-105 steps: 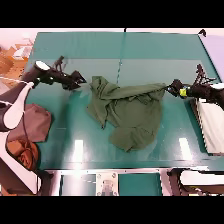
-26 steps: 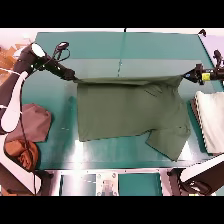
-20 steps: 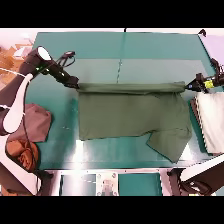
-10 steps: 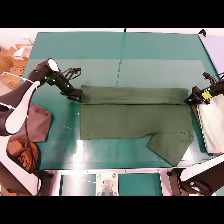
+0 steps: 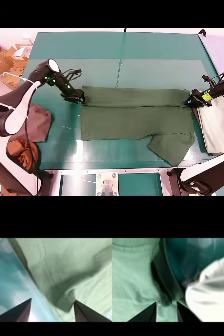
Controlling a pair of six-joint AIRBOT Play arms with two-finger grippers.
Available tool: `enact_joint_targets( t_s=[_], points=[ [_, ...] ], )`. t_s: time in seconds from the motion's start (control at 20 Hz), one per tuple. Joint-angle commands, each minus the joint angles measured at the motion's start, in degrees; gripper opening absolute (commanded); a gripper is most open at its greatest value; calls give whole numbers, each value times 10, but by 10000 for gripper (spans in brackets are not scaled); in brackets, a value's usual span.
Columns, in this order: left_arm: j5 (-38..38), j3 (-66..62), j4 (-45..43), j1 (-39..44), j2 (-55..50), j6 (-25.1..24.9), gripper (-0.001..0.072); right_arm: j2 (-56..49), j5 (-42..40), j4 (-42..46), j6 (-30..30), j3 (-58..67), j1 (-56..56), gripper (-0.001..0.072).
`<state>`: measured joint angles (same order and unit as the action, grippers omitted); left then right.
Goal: Fold the shirts.
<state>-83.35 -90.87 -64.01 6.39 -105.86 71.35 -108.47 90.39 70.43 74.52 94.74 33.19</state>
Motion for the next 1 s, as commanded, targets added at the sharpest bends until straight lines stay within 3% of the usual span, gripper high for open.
enact_joint_targets(
  t_s=[0.0, 0.25, 0.35, 0.4, 0.45, 0.5, 0.55, 0.75, 0.9, 0.95],
  points=[
    [-95, -29, 6, -25, 9, 55, 583, 24, 42, 2, 18, 12, 1, 295],
    [-115, 28, 19, -70, 105, 79, 582, 124, 63, 66, 63, -16, 15, 285],
    [-76, 110, 19, -73, 177, 82, 582, 183, 55, 96, 96, -65, 28, 200],
    [-48, 163, 20, -73, 216, 83, 582, 218, 47, 98, 110, -103, 34, 193],
    [-15, 230, 33, -73, 263, 97, 580, 254, 35, 98, 123, -145, 40, 102],
    [12, 297, 49, -72, 307, 110, 474, 296, 19, 98, 140, -197, 46, 27],
    [39, 365, 71, -71, 354, 112, 401, 336, 0, 98, 156, -248, 51, 27],
    [176, 606, 109, 2, 536, 173, 402, 486, -92, 97, 185, -436, 59, 26],
    [258, 675, 142, 101, 563, 217, 408, 534, -133, 85, 198, -506, 59, 27],
    [289, 685, 138, 139, 562, 247, 520, 537, -136, 70, 198, -515, 59, 27]
  ],
)
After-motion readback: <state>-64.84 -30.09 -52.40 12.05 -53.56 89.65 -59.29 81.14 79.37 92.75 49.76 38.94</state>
